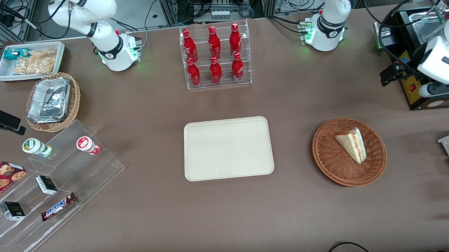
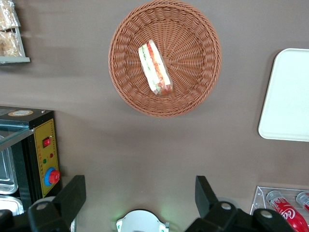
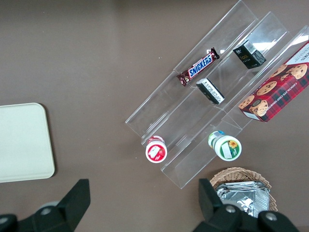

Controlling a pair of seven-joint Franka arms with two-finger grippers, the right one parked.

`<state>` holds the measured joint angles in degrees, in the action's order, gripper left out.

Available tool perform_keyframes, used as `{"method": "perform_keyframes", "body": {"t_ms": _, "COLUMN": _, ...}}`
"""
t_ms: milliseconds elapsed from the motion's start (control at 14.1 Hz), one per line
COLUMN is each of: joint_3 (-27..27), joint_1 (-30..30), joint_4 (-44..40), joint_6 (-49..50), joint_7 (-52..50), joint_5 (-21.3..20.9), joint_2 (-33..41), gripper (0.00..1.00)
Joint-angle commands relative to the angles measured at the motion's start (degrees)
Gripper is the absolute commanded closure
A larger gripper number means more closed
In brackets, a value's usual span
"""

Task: Place sandwich from basket to tray
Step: 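Move the left gripper down over the wrapped sandwich in the wicker basket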

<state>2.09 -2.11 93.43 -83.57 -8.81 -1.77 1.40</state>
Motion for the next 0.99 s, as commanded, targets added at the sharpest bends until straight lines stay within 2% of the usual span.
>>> {"method": "perform_keyframes", "body": {"t_ms": 0, "joint_3": -0.51, "joint_1": -1.05, "joint_4": 0.43, "joint_6": -0.01, "joint_7": 0.98, "joint_5": 0.46, "joint_2": 0.80, "gripper": 0.00}}
{"method": "perform_keyframes", "body": {"t_ms": 354, "joint_3": 0.02, "joint_1": -1.05, "joint_4": 0.79, "joint_6": -0.10, "joint_7": 0.99, "joint_5": 0.54, "joint_2": -2.53, "gripper": 0.00}}
{"method": "perform_keyframes", "body": {"t_ms": 637, "joint_3": 0.02, "joint_1": -0.97, "joint_4": 1.31, "joint_6": -1.67, "joint_7": 0.99, "joint_5": 0.63, "joint_2": -9.21, "gripper": 0.00}}
{"method": "perform_keyframes", "body": {"t_ms": 920, "joint_3": -0.07, "joint_1": -0.44, "joint_4": 10.60, "joint_6": -14.12, "joint_7": 0.99, "joint_5": 0.37, "joint_2": -10.72, "gripper": 0.00}}
